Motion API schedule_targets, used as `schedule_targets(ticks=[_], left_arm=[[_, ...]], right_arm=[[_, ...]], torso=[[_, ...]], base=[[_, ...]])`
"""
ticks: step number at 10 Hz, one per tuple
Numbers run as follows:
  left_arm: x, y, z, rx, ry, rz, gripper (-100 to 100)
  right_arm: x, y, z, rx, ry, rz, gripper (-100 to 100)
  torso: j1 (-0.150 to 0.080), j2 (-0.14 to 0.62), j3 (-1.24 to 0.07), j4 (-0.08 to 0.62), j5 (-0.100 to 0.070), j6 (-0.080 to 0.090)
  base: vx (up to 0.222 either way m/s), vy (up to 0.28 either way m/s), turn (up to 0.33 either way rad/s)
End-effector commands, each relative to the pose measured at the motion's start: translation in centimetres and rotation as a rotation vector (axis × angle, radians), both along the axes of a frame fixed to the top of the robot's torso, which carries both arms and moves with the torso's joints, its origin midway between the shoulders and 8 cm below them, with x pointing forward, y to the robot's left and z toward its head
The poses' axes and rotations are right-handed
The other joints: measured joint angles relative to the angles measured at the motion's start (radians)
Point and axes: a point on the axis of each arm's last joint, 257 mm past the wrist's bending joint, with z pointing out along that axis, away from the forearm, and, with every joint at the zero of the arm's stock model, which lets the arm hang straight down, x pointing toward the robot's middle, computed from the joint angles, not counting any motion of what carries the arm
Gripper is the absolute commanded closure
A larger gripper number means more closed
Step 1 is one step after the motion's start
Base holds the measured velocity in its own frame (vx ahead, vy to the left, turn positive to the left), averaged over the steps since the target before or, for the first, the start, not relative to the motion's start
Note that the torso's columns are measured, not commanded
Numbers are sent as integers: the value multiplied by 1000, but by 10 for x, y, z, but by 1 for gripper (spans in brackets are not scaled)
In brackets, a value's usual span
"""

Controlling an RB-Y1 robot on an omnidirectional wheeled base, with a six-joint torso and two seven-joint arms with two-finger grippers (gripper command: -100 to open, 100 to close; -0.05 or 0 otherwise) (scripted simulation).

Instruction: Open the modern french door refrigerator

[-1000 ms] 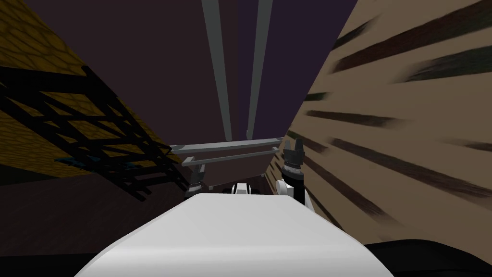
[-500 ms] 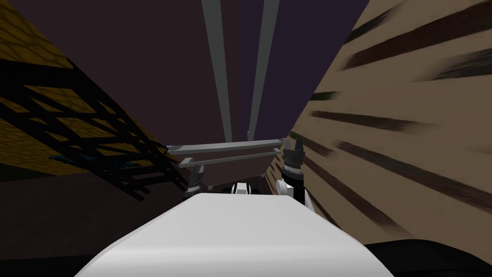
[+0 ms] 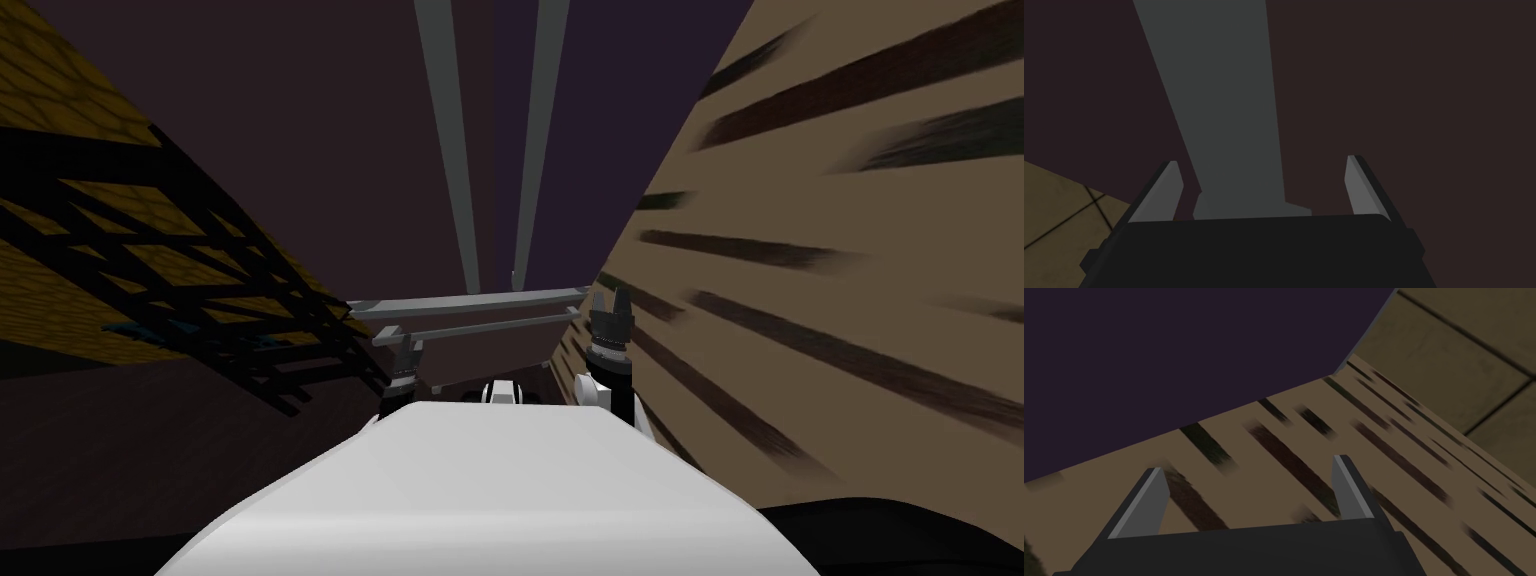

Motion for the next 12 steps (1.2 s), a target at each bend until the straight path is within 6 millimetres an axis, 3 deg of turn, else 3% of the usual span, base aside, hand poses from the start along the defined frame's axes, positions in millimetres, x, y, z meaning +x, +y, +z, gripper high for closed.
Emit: schedule_targets(ticks=[1, 5, 7, 12], left_arm=[[-11, -6, -7, 0, 3, -1, 100], [-33, -20, -17, 0, 3, -3, 100], [-20, -12, -5, 4, -11, -12, 100], [-1, 3, 2, -1, 12, -22, 100]], right_arm=[[0, 0, 0, 0, 0, 0, 0], [0, 0, 0, 0, 0, 0, 0], [0, 0, 0, 0, 0, 0, 0], [0, 0, 0, 0, 0, 0, 0]], torso=[[1, 0, 0, 0, 0, 0], [6, -5, -2, -5, 5, -1], [4, -4, -1, -4, 4, 0], [0, 2, 1, 1, -1, -1]], base=[[14, 17, 13], [23, 34, 8], [-53, -22, 14], [-148, -72, 28]])
